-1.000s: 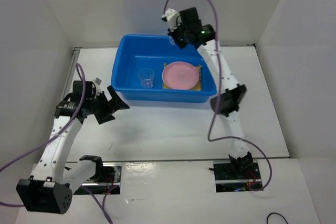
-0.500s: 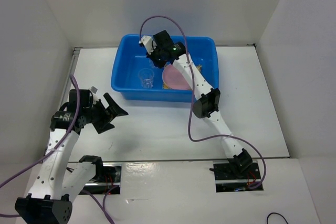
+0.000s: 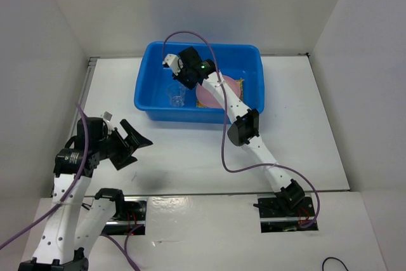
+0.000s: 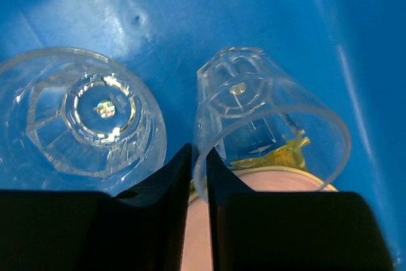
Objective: Place the mixed dishes into the plastic bin
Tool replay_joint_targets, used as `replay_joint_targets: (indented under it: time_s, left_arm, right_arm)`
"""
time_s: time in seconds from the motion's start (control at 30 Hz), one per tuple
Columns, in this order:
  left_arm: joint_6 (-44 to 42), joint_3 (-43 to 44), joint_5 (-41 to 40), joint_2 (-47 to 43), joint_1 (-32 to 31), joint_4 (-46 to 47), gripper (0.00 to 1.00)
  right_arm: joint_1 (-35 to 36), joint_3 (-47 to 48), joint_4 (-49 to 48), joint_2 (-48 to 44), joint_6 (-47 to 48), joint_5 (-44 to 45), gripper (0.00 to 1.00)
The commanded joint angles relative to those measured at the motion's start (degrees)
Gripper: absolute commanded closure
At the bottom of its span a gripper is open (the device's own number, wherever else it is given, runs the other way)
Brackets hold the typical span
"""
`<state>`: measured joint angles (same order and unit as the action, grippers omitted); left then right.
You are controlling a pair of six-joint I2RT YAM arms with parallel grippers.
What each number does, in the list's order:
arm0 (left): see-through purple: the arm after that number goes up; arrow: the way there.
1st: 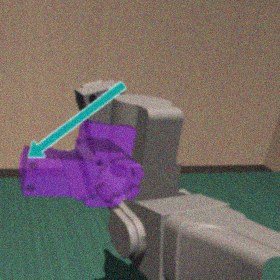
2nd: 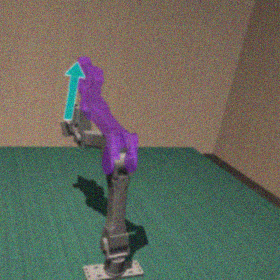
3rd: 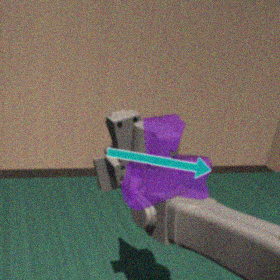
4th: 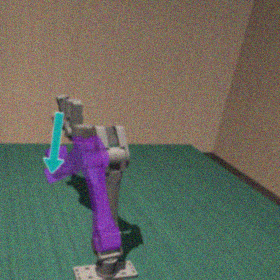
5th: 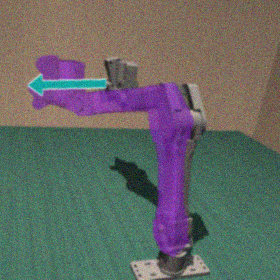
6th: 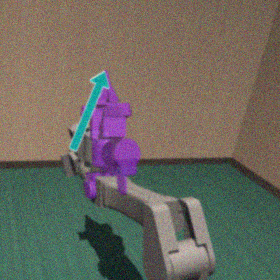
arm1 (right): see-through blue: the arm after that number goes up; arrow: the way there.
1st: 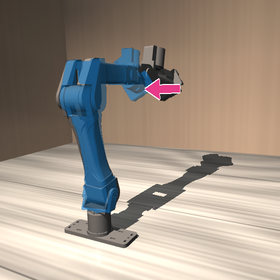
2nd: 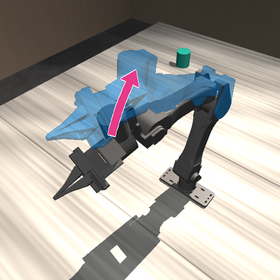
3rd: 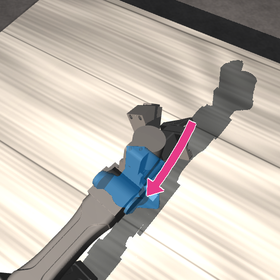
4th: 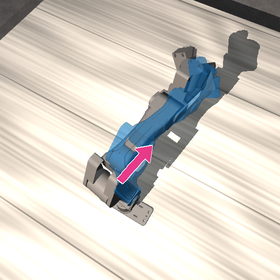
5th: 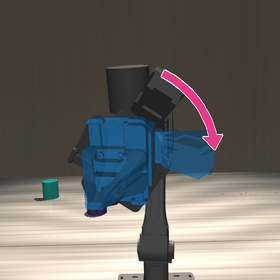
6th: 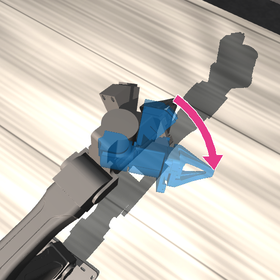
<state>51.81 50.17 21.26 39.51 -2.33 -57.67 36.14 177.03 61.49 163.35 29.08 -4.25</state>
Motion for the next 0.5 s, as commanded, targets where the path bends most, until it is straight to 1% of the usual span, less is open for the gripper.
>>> replay_joint_targets:
  time_s: [0.0, 0.03, 0.07, 0.13, 0.17, 0.2, 0.23, 0.27, 0.3, 0.37, 0.4, 0.43, 0.47]
  left_arm:
    - [0.7, -0.4, 0.2, -0.3, 0.3, -0.8, 0.00]
    - [0.7, -0.4, 0.2, 0.5, 0.3, -0.8, 0.00]
    - [0.0, -0.4, 0.2, 1.4, 0.3, -0.8, 0.00]
    - [-0.7, -0.4, 0.2, 2.1, 0.3, -0.2, 0.00]
    - [-0.7, -0.4, 0.2, 2.8, 0.3, 0.5, 0.00]
    - [-1.2, -0.4, 0.2, 2.9, 0.3, 1.1, 0.00]
    - [-2.1, -0.4, 0.2, 4.2, 0.3, 1.8, 0.00]
    - [-2.7, -0.4, 0.2, 4.8, 0.3, 1.8, 0.00]
    - [-3.5, 1.2, -0.3, 5.8, 0.3, 1.8, 0.00]
    - [-6.0, 3.8, -2.4, 6.5, 0.3, 1.8, 0.00]
    - [-6.7, 5.2, -5.1, 6.5, 0.3, 1.8, 0.00]
    - [-7.6, 6.3, -6.0, 7.0, 0.3, 2.4, 0.00]
    - [-9.2, 8.7, -7.0, 7.0, 0.3, 2.4, 0.00]
  right_arm:
    - [0.5, 2.6, -6.0, -2.1, 0.0, 1.3, 0.74]
    - [0.5, 2.6, -6.0, -2.7, 0.0, 1.3, 0.69]
    - [0.5, 2.6, -6.8, -3.3, -0.9, 0.7, 0.60]
    - [0.5, 2.6, -8.3, -5.7, -2.9, 0.6, 0.44]
    - [0.5, 2.6, -8.8, -6.6, -3.6, 0.6, 0.35]
    - [1.1, 2.6, -9.4, -7.6, -4.1, 0.6, 0.20]
    - [1.1, 2.6, -10.3, -9.8, -5.5, 1.2, 0.13]
    - [1.1, 2.6, -11.1, -10.9, -6.7, 3.3, 0.09]
    - [1.1, 2.6, -11.9, -12.3, -8.1, 4.9, 0.02]
    - [0.0, 2.6, -12.5, -17.0, -12.7, 6.8, 0.02]
    - [-1.1, 2.6, -11.9, -18.7, -13.7, 6.8, 0.02]
    - [-1.1, 2.6, -10.9, -20.2, -14.3, 6.8, 0.02]
    - [-1.7, 2.6, -7.6, -23.0, -14.3, 6.8, 0.02]
